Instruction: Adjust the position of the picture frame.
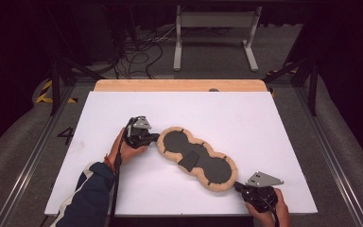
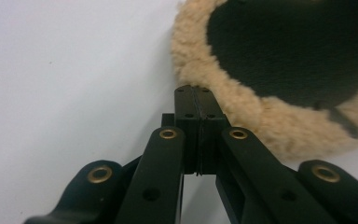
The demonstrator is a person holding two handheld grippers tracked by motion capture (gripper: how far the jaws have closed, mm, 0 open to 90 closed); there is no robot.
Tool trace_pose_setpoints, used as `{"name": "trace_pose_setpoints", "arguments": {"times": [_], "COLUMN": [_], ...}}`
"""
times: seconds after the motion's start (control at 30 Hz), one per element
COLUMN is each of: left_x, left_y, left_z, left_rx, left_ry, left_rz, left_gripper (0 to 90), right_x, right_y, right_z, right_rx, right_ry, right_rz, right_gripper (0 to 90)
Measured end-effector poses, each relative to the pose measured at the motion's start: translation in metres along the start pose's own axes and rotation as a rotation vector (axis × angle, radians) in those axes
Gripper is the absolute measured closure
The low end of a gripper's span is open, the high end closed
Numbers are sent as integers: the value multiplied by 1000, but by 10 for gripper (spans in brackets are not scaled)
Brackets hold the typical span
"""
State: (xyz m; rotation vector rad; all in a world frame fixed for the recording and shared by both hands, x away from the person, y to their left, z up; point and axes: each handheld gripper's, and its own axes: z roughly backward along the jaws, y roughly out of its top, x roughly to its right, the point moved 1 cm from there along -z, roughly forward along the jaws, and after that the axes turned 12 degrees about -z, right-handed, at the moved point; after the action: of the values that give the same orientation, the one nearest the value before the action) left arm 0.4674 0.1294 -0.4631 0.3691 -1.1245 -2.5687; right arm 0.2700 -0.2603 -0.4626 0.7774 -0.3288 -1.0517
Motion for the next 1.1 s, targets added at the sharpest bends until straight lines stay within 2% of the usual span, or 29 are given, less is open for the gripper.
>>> {"name": "trace_pose_setpoints", "arguments": {"times": [0.03, 0.07, 0.1, 0.13, 0.17, 0.27, 0.37, 0.43, 0.57, 0.7, 0.83, 0.9, 0.97, 1.1], "left_x": [1, 3, 4, 5, 3, 1, -1, -3, -7, -10, -12, -13, -13, -14], "left_y": [1, 4, 5, 6, 6, 7, 8, 9, 9, 7, 3, 2, 2, -2], "left_z": [3, 4, 4, 4, 4, -3, -7, -13, -19, -20, -19, -17, -16, -13], "left_rx": [6, -9, -21, -18, -22, -31, -45, -67, -77, -77, -50, -47, -46, -36], "left_ry": [-3, 20, 45, 52, 75, 130, 154, 185, 203, 196, 148, 113, 105, 69], "left_rz": [-8, -30, -38, -28, -27, 11, 18, 47, 58, 53, 64, 45, 34, 45], "left_gripper": [884, 884, 837, 817, 806, 779, 781, 758, 745, 717, 769, 808, 821, 827], "right_x": [1, 1, 2, 3, 4, 4, 6, 7, 10, 12, 14, 15, 18, 22], "right_y": [1, 1, 2, 2, 3, 4, 6, 7, 9, 11, 12, 13, 14, 17], "right_z": [0, 0, -1, -2, -2, -4, -5, -6, -8, -9, -10, -11, -11, -13], "right_rx": [0, 0, 1, 4, 4, 7, 9, 11, 11, 9, 11, 14, 14, 13], "right_ry": [-10, -10, -16, -18, -21, -33, -36, -41, -38, -36, -39, -41, -41, -43], "right_rz": [1, 1, 0, -5, -5, -9, -15, -16, -24, -30, -33, -38, -44, -50], "right_gripper": [900, 900, 900, 900, 900, 900, 900, 900, 900, 900, 900, 900, 900, 900]}}
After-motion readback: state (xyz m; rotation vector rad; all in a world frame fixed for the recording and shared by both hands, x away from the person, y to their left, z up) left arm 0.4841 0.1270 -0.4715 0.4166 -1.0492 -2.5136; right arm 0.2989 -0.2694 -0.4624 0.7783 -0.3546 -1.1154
